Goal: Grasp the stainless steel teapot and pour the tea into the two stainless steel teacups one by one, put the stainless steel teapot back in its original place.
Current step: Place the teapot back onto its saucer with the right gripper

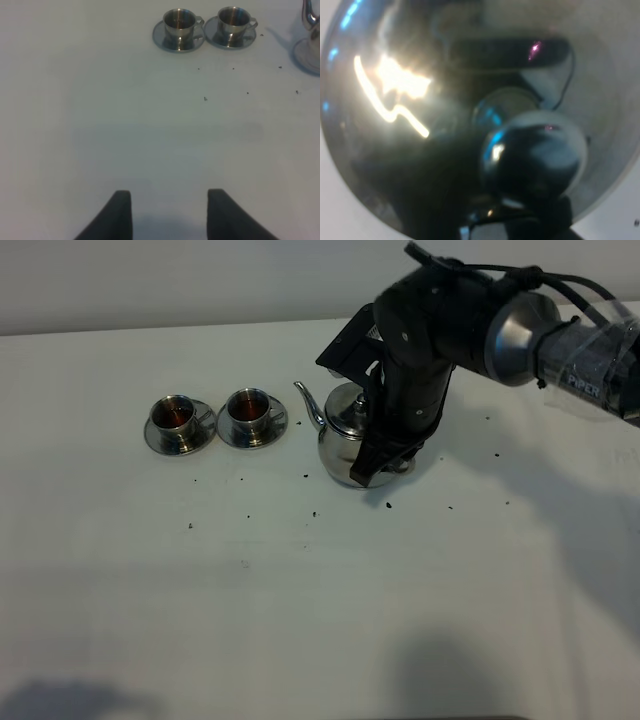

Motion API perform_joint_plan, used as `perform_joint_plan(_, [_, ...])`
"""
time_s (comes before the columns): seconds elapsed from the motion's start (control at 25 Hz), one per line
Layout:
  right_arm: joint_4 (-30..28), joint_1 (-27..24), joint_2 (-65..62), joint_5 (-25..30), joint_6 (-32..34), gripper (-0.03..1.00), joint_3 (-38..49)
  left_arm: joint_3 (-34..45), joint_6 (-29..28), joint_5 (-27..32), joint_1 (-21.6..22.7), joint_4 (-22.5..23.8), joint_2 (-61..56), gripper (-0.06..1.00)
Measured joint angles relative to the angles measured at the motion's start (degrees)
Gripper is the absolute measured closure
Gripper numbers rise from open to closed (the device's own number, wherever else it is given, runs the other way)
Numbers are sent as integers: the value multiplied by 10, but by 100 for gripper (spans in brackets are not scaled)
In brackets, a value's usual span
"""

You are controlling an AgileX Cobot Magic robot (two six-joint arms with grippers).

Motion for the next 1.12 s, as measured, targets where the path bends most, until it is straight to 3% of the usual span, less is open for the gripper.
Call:
perform_joint_plan(0.12, [-1,-5,0,-38,4,79,20,0,0,0,0,0,0,56])
perform_joint_plan(0.52, [-3,-15,15,-73,5,79,30,0,0,0,0,0,0,56])
perform_joint_plan(1.12, [-7,-19,32,-77,6,79,30,0,0,0,0,0,0,56])
